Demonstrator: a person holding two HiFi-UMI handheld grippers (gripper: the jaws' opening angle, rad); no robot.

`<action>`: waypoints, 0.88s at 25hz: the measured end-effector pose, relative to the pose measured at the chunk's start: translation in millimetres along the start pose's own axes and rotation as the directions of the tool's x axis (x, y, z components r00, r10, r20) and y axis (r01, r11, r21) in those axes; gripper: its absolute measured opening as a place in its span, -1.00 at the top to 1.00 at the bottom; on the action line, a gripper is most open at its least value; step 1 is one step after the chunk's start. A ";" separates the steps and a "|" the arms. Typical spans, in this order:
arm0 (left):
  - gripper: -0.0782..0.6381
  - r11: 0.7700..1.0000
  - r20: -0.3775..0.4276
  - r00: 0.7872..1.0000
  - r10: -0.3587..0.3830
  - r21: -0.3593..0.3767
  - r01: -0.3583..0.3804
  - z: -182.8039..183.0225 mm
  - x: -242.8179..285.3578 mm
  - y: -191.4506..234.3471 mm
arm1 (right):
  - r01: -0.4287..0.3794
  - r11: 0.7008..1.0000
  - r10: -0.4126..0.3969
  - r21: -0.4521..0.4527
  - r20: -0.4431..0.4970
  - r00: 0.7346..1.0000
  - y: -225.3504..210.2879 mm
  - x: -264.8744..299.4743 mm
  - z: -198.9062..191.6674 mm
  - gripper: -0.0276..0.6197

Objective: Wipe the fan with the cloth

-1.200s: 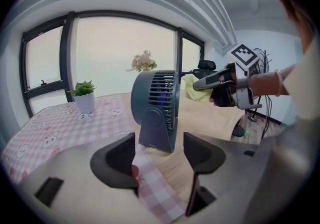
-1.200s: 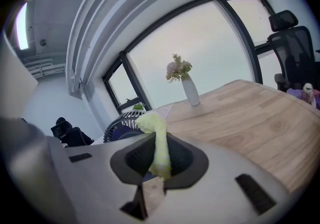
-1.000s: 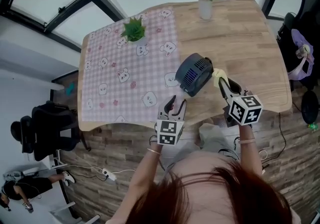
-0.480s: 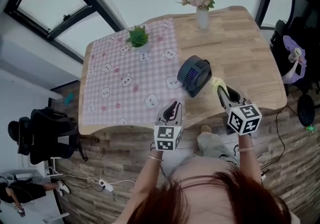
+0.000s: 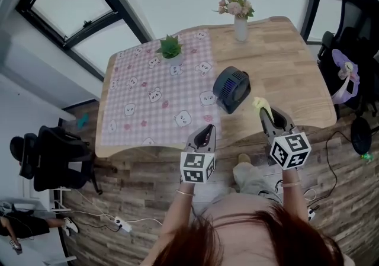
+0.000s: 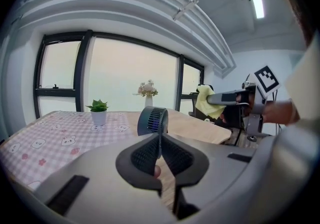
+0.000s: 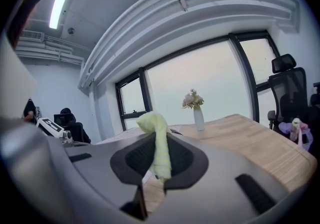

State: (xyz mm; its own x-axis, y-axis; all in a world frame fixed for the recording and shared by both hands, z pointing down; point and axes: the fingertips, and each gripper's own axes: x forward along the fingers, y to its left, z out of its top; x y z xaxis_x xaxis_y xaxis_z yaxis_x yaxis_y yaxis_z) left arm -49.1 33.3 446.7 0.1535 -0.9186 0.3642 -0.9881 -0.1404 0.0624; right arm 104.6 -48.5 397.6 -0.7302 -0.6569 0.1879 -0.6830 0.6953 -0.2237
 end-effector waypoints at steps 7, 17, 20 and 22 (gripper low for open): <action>0.73 1.000 0.059 0.998 -0.009 0.030 0.007 29.3 -30.2 -16.1 | 0.013 1.000 -0.012 -0.028 0.052 0.999 15.5 -30.8 17.2 0.77; 0.73 0.997 0.158 0.987 -0.032 0.069 0.021 74.8 -81.0 -37.5 | 0.001 0.995 0.008 -0.103 0.094 0.996 45.3 -63.5 37.9 0.77; 0.73 0.997 0.180 0.983 -0.029 0.077 0.016 85.7 -93.8 -39.0 | -0.002 0.989 0.017 -0.146 0.100 0.995 56.4 -69.3 45.0 0.77; 0.73 0.996 0.197 0.980 -0.028 0.088 0.010 93.1 -101.6 -40.0 | -0.002 0.985 0.021 -0.174 0.102 0.995 63.4 -73.4 49.7 0.77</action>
State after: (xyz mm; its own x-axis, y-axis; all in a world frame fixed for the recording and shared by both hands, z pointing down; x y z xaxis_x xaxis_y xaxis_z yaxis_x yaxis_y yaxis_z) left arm -25.8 97.8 320.7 0.1767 -0.9692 0.1717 -0.9831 -0.1821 -0.0161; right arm 115.7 29.3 322.1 -0.7386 -0.6688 0.0847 -0.6736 0.7371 -0.0541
